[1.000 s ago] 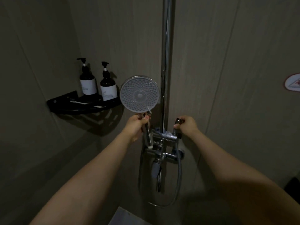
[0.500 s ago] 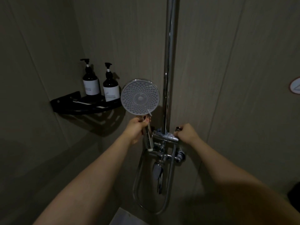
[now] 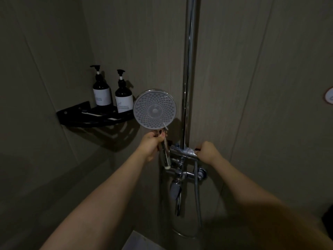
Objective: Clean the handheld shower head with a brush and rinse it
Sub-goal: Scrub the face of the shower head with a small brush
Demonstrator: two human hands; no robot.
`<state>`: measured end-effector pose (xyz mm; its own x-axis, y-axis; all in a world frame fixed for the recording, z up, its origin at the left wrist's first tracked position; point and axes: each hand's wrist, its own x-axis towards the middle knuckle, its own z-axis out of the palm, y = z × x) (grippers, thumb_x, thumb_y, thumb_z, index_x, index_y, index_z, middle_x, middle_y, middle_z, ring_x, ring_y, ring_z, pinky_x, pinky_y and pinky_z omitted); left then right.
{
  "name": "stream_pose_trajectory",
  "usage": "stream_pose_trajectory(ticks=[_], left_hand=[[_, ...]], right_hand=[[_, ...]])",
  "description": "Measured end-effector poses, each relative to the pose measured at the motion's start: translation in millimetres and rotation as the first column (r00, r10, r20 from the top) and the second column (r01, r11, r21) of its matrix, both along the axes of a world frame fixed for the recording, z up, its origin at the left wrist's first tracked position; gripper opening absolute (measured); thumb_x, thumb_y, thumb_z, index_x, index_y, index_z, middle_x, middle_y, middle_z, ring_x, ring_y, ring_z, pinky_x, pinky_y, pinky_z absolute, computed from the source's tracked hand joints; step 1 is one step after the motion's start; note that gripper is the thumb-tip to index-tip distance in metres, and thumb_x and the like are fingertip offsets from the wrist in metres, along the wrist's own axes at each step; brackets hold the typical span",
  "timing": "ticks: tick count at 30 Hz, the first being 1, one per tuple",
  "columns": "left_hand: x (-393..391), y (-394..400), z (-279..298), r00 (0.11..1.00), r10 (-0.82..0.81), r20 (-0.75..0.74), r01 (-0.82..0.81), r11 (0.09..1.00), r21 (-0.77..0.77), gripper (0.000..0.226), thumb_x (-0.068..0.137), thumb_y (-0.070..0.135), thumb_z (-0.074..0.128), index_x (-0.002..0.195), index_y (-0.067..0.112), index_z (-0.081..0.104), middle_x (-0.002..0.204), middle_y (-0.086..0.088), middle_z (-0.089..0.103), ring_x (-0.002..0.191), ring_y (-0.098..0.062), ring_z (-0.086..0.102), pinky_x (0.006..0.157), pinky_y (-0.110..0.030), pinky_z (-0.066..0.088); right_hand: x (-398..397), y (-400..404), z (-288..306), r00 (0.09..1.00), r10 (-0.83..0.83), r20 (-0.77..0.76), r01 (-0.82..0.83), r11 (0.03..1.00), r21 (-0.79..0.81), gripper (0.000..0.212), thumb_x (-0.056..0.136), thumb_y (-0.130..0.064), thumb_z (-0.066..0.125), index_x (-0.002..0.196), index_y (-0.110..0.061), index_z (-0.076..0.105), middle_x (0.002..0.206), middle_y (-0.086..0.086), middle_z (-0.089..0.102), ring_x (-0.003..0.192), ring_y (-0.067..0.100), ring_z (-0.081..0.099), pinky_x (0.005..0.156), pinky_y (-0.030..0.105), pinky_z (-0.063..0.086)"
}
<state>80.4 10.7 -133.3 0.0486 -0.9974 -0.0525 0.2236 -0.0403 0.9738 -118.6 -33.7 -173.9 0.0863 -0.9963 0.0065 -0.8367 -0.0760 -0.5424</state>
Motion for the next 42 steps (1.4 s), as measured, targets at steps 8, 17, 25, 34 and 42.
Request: stream_pose_trajectory(ticks=[8,17,25,34,42], left_hand=[[-4,-4,-4,1.000,-0.010,-0.021,0.011,1.000,0.016,0.016,0.095,0.004,0.044,0.088,0.011,0.056,0.081,-0.004,0.056,0.074,-0.015,0.054,0.071,-0.029,0.046],[1,4,3,0.999,0.026,-0.031,-0.026,1.000,-0.003,0.018,0.095,0.003,0.044,0.084,0.011,0.056,0.079,-0.004,0.055,0.072,-0.013,0.053,0.068,-0.025,0.045],[39,22,30,0.989,0.098,-0.108,-0.105,0.992,-0.063,0.018,0.093,0.002,0.046,0.082,0.008,0.059,0.069,-0.001,0.063,0.062,-0.009,0.062,0.066,-0.023,0.050],[153,68,63,0.933,0.339,-0.119,-0.356,0.916,-0.186,0.022,0.095,0.002,0.044,0.081,0.011,0.058,0.055,0.009,0.067,0.066,-0.007,0.061,0.064,-0.018,0.048],[237,105,64,0.873,0.467,-0.141,-0.487,0.851,-0.195,0.020,0.096,0.004,0.040,0.084,0.006,0.055,0.084,-0.009,0.060,0.055,-0.002,0.066,0.056,-0.013,0.054]], right_hand=[[-3,4,-13,0.989,-0.040,0.139,0.041,0.999,-0.001,0.025,0.089,-0.014,0.056,0.103,0.003,0.068,0.100,0.018,0.070,0.089,0.023,0.065,0.071,0.024,0.043],[6,16,-10,0.977,-0.073,0.199,0.088,0.994,-0.070,0.025,0.092,-0.015,0.053,0.102,0.004,0.065,0.083,0.015,0.060,0.071,0.016,0.058,0.065,0.023,0.035],[60,39,43,0.995,0.016,0.103,0.046,0.818,-0.573,0.021,0.092,-0.012,0.049,0.088,0.002,0.065,0.091,0.020,0.062,0.080,0.034,0.061,0.063,0.026,0.032],[216,37,131,0.899,0.438,-0.023,-0.364,0.716,-0.596,0.022,0.090,-0.017,0.053,0.095,-0.001,0.069,0.100,0.018,0.066,0.092,0.034,0.061,0.074,0.035,0.046],[315,-4,151,0.874,0.452,-0.180,-0.485,0.832,-0.268,0.028,0.091,-0.015,0.048,0.107,0.002,0.064,0.109,0.019,0.065,0.104,0.035,0.060,0.081,0.033,0.045]])
